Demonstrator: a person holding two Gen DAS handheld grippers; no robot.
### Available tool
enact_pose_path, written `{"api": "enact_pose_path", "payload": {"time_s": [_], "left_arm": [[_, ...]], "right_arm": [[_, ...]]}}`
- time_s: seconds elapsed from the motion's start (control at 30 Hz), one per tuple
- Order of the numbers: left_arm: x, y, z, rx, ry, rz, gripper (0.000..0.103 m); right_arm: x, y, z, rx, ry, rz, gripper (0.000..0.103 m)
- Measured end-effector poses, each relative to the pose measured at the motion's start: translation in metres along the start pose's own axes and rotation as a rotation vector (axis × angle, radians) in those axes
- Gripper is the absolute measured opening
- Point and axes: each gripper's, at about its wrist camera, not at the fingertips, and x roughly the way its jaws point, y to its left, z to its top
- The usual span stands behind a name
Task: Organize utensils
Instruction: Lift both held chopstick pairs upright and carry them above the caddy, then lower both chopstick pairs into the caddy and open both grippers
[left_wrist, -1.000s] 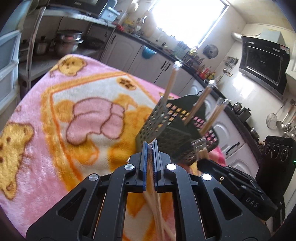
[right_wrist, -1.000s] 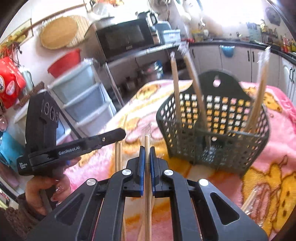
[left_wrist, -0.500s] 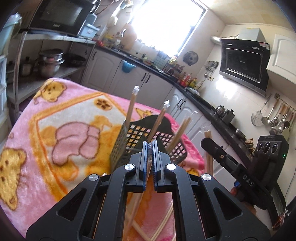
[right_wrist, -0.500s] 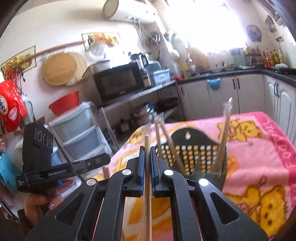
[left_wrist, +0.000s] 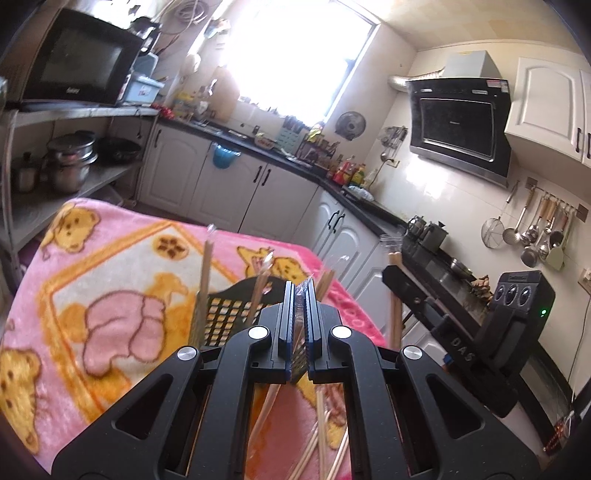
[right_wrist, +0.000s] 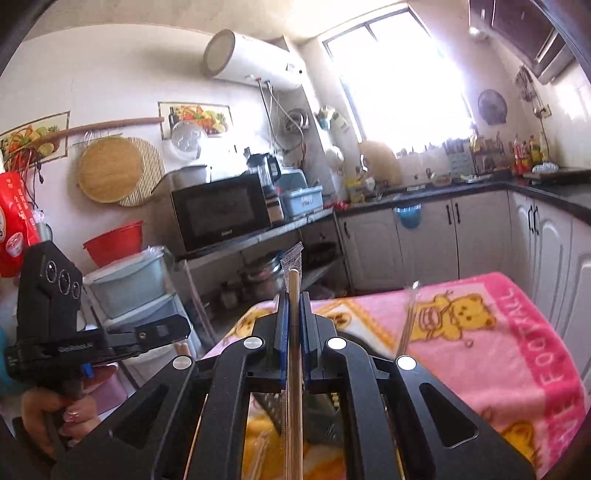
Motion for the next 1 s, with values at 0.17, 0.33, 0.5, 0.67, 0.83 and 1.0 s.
{"api": "enact_pose_path", "payload": {"time_s": [0.17, 0.33, 0.5, 0.67, 0.83, 1.0], "left_arm": [[0.005, -0.009, 0.016, 0.017, -0.024, -0.010, 0.002], [0.006, -0.013, 0.034, 0.036, -0.053, -0.011, 0.002], [0.006, -0.010, 0.054, 0.034, -0.095, 0.002, 0.002], [0.009, -0.004, 0.074, 0.026, -0.132, 0.012, 0.002], [0.014, 0.003, 0.086, 0.013, -0.162, 0.023, 0.002], [0.021, 0.013, 0.092, -0.009, -0.197, 0.049, 0.002]], "right_arm": [[0.009, -0.001, 0.012, -0.043, -0.061, 0.001, 0.006], [0.021, 0.000, 0.026, -0.093, -0.113, -0.014, 0.006], [0.036, -0.007, 0.041, -0.100, -0.147, -0.031, 0.006], [0.048, -0.013, 0.052, -0.096, -0.182, -0.052, 0.006], [0.058, -0.018, 0.059, -0.097, -0.209, -0.056, 0.006], [0.072, -0.021, 0.056, -0.107, -0.212, -0.075, 0.006]]}}
